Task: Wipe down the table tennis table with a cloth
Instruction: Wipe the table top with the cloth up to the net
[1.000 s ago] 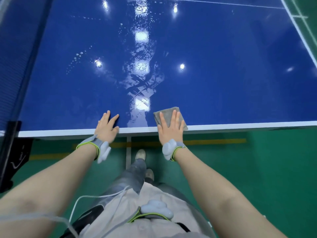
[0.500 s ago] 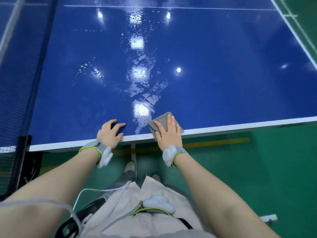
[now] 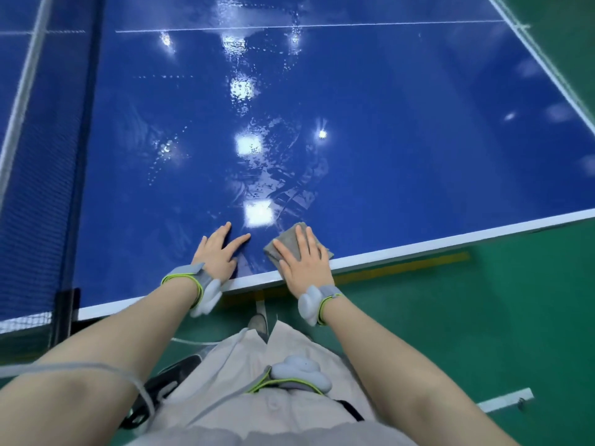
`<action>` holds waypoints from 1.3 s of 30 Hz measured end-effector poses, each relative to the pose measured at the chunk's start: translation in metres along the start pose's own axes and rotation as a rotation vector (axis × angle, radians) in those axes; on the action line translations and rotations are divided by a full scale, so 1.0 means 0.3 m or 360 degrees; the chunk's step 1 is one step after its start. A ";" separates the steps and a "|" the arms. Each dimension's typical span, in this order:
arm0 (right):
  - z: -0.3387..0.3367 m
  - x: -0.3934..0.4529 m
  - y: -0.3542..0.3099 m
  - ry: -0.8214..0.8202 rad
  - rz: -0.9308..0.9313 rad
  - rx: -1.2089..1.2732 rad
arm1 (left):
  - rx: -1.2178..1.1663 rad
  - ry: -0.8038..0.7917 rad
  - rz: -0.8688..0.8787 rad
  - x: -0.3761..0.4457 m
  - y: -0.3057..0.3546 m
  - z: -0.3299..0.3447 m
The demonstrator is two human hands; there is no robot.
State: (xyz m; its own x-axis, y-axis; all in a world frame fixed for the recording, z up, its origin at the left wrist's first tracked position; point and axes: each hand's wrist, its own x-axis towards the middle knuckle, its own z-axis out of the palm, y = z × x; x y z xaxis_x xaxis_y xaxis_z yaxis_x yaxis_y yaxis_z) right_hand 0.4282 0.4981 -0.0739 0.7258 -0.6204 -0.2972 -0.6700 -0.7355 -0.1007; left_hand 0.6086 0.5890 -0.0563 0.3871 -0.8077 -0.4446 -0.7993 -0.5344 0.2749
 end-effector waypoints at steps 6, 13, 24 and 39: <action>-0.024 0.029 0.073 -0.0010 0.0601 0.0106 | 0.0000 0.0067 -0.0020 0.027 -0.031 -0.015; -0.016 0.046 -0.113 -0.0105 0.0271 0.0079 | 0.0009 0.0017 0.0045 0.063 -0.056 -0.032; -0.062 0.094 0.027 -0.0108 0.0365 -0.0009 | -0.0070 -0.0025 0.0121 0.073 -0.076 -0.072; -0.073 0.149 -0.067 -0.0161 0.0152 0.0047 | 0.0107 0.0032 0.0184 0.105 -0.100 -0.091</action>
State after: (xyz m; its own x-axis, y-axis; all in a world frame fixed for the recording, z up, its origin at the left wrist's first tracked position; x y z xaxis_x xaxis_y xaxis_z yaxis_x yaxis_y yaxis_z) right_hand 0.4775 0.4793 -0.0644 0.6401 -0.6553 -0.4010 -0.7405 -0.6654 -0.0947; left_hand 0.6573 0.5728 -0.0552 0.2992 -0.8681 -0.3961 -0.8679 -0.4200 0.2651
